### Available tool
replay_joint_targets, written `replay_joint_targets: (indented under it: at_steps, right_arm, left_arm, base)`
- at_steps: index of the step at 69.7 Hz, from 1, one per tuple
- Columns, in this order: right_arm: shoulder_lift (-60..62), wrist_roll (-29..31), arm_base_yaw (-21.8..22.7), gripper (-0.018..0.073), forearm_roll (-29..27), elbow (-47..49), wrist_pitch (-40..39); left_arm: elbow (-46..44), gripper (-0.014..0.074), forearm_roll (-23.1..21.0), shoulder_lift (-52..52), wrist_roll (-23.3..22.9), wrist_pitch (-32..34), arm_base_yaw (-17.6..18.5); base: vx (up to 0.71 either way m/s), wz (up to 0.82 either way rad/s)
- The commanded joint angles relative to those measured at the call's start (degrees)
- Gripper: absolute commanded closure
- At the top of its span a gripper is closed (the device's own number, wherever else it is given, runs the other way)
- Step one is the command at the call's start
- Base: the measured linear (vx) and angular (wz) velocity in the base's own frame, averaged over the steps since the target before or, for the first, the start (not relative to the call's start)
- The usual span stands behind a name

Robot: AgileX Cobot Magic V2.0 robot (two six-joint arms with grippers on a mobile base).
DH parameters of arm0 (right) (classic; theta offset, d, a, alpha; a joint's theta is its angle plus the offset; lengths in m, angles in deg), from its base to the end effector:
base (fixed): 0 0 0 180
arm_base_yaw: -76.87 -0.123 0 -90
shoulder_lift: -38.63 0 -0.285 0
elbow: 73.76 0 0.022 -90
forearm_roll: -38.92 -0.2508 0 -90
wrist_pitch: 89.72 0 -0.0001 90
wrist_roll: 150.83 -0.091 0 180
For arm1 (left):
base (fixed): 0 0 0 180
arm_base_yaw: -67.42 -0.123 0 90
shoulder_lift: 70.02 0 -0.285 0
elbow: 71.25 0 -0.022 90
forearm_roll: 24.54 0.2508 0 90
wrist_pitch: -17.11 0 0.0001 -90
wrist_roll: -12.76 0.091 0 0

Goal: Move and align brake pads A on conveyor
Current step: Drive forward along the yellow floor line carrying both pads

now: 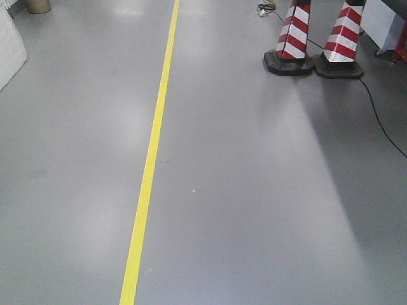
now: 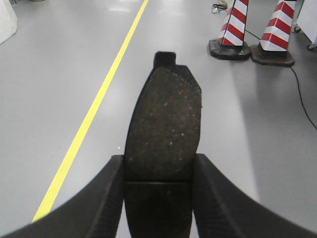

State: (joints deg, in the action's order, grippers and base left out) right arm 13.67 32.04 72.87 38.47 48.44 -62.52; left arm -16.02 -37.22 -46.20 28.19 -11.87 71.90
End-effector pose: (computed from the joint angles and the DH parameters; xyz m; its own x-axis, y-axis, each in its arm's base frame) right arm 0.0729 0.0054 0.2655 -0.3371 -0.0668 -0.9391 -0.0877 0.9954 -0.0393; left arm 0.0667 -0.0149 0.2801 -0.2845 0.0970 -0.9538 0.2007 0.9789 0.0397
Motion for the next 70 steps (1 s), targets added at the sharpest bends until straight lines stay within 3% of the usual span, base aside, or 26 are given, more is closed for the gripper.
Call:
replay_joint_targets:
  at_steps: [1, 70]
  right_arm:
    - [-0.4, 0.4, 0.0, 0.0538, 0.4, 1.9, -5.4]
    - [-0.4, 0.4, 0.0, 0.0538, 0.4, 1.9, -5.4]
  left_arm:
    - [-1.9, 0.0482, -1.1, 0.6, -0.5, 5.5, 0.2]
    - [-1.9, 0.0482, -1.1, 0.6, -0.5, 5.5, 0.2]
  base:
    - [0.51, 0.04]
    - [0.53, 0.01]
